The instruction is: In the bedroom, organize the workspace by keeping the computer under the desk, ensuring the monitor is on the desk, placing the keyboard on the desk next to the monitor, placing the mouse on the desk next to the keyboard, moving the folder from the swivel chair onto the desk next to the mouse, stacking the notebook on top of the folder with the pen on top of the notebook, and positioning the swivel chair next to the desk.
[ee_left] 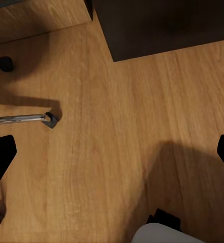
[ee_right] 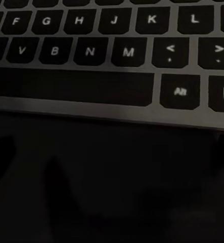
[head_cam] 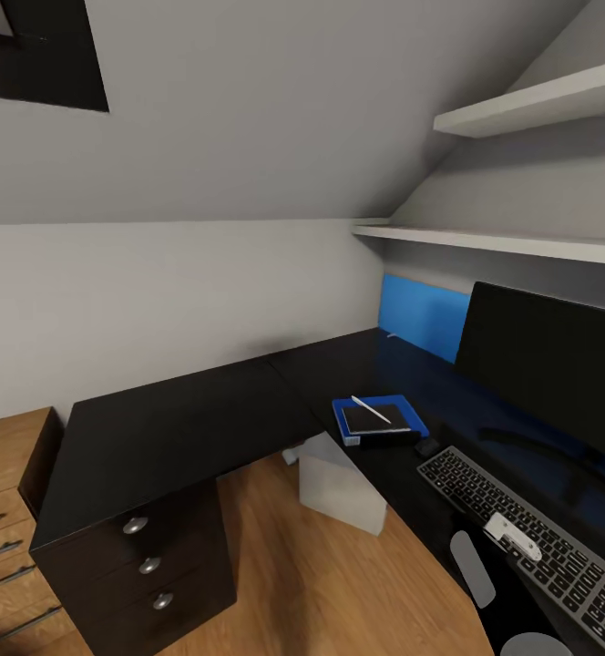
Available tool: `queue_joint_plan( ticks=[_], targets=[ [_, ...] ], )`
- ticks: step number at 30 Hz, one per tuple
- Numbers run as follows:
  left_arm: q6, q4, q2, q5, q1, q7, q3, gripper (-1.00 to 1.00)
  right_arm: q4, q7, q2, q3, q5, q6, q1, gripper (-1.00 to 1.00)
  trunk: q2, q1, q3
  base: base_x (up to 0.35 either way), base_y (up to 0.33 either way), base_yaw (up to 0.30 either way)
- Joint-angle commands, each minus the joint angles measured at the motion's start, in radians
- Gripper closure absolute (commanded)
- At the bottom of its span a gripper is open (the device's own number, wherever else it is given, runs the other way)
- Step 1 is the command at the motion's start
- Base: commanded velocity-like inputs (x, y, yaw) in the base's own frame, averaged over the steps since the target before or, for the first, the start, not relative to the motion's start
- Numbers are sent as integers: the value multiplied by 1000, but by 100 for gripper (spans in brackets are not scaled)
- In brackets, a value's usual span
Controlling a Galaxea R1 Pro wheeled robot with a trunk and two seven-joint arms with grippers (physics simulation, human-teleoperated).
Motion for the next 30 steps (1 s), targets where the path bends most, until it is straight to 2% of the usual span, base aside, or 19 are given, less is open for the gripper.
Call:
queue_joint_plan(
  ticks=[1, 18, 22, 28, 30],
  targets=[
    [0, -2, 1, 5, 0, 7, -9, -100, 52, -1, 0, -1, -20, 4, 0, -100, 0, 0, -1, -30, 5, 0],
    [0, -2, 2, 6, 0, 8, -7, -100, 51, -1, 1, -1, -21, 4, 0, -100, 0, 0, -1, -255, 117, 0],
    [0, -2, 2, 6, 0, 9, -7, -100, 44, 4, 5, 2, -22, 4, 0, -100, 0, 0, -1, -73, 53, 0],
    [1, -2, 0, 6, 0, 11, -10, -100, 0, 19, 12, 12, -20, 4, 0, -100, 42, -23, 18, -10, 7, 0],
    [4, -2, 0, 7, 0, 11, -10, -100, -16, 31, 20, 35, -17, 2, 1, -100, 56, -30, 24, -2, 2, 0]
  ],
)
